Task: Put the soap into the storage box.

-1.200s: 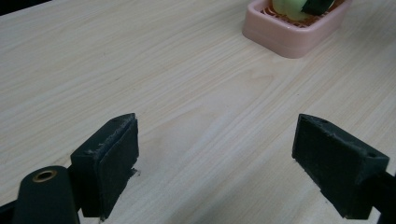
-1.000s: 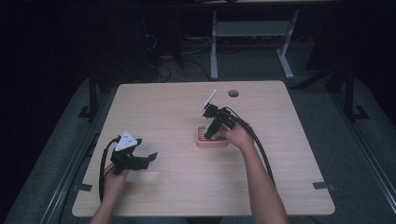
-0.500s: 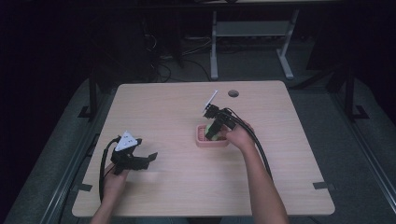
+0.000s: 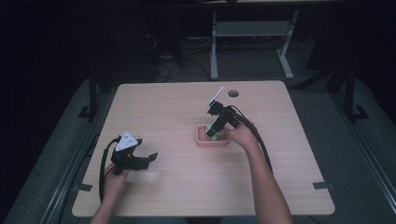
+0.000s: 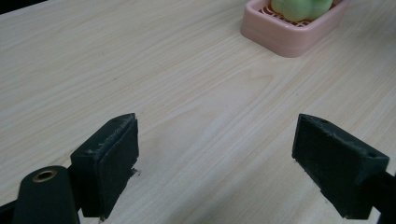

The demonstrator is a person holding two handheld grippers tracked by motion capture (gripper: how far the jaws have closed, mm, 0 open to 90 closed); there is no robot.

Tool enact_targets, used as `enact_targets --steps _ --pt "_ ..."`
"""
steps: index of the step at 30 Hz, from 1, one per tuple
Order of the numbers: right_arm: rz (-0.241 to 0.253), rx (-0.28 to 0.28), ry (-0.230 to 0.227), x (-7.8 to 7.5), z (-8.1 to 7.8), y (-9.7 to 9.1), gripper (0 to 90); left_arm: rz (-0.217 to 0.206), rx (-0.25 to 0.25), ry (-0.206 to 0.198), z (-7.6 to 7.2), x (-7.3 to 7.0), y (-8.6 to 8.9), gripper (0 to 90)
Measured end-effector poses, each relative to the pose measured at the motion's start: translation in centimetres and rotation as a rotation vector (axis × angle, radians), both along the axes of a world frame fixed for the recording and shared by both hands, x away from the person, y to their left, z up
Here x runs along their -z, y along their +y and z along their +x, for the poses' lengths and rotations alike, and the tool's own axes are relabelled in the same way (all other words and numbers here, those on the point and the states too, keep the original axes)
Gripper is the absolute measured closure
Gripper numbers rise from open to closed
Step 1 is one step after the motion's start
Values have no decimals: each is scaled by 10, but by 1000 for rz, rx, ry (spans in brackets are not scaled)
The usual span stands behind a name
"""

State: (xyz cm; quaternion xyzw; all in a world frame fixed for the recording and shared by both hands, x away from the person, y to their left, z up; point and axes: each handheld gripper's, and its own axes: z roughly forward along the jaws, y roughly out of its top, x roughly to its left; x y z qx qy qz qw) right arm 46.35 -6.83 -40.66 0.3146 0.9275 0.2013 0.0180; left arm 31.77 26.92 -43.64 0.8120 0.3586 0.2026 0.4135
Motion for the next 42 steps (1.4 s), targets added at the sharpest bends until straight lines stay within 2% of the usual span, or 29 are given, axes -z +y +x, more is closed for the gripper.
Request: enact_targets --steps 5,13,31,42 --pt "42 16 -9 -5 -3 -9 231 -6 2 -10 -1 -1 0 144" --pt "73 27 -16 -13 -7 -21 231 -2 1 -4 0 0 -1 144" --pt "67 28 -31 -27 -20 -38 232 2 2 -4 0 0 -1 144" --pt "89 68 -27 -27 -39 -69 232 2 3 -2 0 0 -2 144"
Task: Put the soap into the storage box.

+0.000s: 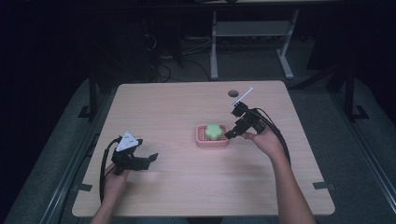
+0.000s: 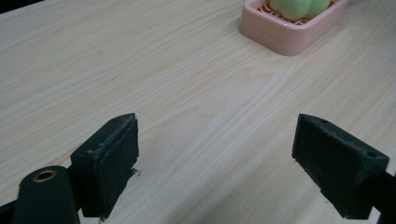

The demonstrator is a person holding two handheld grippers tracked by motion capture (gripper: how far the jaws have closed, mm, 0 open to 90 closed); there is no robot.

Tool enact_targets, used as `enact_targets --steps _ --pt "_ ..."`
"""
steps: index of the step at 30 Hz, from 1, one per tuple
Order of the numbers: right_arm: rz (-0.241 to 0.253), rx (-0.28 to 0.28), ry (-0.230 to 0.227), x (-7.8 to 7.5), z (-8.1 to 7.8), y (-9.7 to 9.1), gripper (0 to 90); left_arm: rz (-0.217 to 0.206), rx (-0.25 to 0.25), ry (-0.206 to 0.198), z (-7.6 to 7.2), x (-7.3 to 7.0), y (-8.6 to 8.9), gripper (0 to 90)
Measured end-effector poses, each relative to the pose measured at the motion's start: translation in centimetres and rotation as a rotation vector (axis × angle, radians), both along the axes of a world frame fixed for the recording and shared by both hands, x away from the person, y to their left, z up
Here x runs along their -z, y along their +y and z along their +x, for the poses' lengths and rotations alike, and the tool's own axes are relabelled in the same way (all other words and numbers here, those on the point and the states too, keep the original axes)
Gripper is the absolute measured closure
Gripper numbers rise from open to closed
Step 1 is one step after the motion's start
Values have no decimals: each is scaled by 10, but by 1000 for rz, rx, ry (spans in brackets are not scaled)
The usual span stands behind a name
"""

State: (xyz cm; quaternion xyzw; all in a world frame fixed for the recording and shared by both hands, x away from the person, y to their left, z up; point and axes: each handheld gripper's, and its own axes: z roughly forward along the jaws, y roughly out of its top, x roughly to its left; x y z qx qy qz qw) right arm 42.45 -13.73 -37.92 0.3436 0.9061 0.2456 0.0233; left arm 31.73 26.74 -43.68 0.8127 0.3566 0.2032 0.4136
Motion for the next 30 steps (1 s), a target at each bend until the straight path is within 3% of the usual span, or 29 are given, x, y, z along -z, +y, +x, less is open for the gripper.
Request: enact_targets --steps 30 --pt "26 78 11 17 -55 -65 234 15 4 4 0 1 -2 144"
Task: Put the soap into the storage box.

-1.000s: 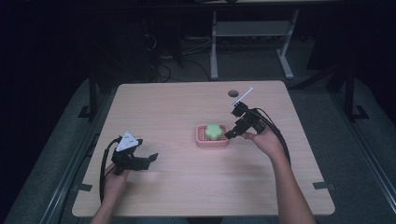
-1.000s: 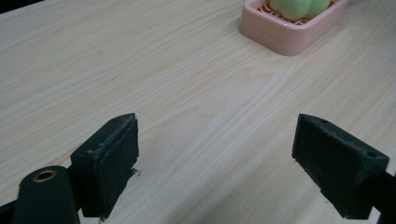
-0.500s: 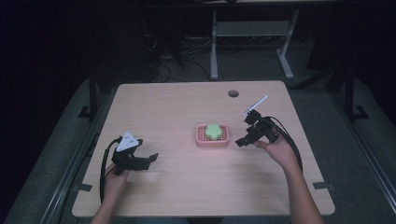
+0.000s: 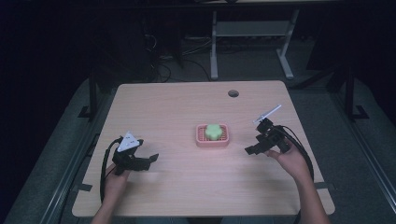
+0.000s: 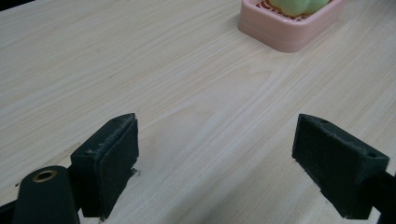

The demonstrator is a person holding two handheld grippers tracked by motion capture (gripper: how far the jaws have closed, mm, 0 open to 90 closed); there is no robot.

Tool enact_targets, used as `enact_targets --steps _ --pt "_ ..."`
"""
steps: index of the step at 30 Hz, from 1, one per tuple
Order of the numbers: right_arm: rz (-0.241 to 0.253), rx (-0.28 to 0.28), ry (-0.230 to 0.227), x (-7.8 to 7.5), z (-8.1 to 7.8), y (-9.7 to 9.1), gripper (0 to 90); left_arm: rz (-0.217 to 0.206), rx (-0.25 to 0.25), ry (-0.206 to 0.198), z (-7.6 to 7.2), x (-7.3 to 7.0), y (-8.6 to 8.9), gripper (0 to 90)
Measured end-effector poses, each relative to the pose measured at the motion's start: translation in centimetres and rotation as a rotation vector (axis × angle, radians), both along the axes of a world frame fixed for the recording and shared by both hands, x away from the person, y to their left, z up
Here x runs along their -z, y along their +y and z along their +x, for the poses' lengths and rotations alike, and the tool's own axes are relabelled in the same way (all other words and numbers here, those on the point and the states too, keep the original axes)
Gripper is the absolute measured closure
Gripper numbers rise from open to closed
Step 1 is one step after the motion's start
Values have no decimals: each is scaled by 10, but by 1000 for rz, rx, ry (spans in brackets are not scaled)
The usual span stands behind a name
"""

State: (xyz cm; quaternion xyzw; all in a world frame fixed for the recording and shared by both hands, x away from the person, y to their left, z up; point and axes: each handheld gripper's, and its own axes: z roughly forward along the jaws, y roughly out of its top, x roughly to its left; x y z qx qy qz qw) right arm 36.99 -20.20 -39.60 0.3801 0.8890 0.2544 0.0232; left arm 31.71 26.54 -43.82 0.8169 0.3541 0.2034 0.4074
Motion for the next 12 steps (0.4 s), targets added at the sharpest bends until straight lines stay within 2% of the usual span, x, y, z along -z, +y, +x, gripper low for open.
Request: enact_targets --steps 6,10,12 --pt "4 13 -11 7 -18 -15 234 1 -1 2 0 0 0 144" --pt "14 31 -20 13 -36 -28 233 12 4 0 0 0 0 144" --pt "15 33 -24 14 -40 -31 233 3 -1 -3 1 1 0 144"
